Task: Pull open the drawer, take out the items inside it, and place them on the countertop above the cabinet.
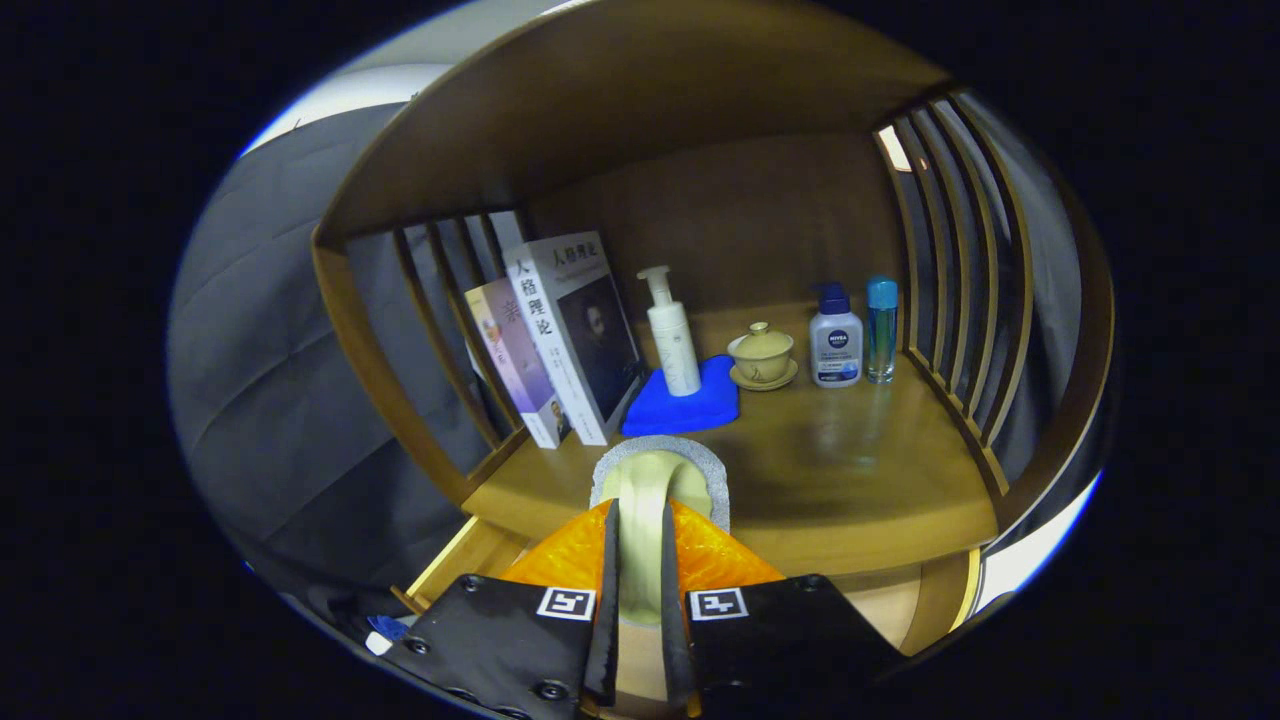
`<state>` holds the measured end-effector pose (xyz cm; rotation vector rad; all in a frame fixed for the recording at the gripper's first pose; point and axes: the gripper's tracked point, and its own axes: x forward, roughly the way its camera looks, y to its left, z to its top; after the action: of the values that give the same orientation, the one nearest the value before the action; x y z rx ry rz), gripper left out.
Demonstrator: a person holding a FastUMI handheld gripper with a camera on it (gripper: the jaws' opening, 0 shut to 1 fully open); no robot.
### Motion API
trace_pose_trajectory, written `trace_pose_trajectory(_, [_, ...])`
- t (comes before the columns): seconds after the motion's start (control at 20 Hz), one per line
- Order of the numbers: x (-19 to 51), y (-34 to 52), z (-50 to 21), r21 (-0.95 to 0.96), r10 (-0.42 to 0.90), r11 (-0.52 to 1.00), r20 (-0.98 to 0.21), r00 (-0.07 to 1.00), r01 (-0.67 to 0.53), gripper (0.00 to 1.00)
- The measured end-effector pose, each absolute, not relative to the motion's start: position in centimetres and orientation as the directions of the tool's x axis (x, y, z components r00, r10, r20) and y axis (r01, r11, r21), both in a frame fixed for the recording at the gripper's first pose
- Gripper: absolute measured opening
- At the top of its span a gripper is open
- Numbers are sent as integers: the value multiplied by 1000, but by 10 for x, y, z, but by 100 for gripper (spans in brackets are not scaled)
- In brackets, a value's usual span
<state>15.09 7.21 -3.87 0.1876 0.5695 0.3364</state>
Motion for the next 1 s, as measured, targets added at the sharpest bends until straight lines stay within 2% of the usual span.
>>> trace_pose_trajectory(0.5, [212, 59, -68, 244, 249, 960, -509, 824, -140, 20])
trace_pose_trajectory(0.55, [213, 59, -74, 252, 251, 959, -529, 811, -132, 24])
trace_pose_trajectory(0.7, [221, 57, -85, 247, 233, 962, -532, 814, -114, 24])
trace_pose_trajectory(0.85, [221, 54, -78, 242, 215, 965, -508, 834, -101, 51])
trace_pose_trajectory(0.9, [218, 55, -73, 257, 225, 961, -497, 838, -106, 51])
trace_pose_trajectory(1.0, [212, 52, -64, 249, 221, 962, -467, 856, -113, 84])
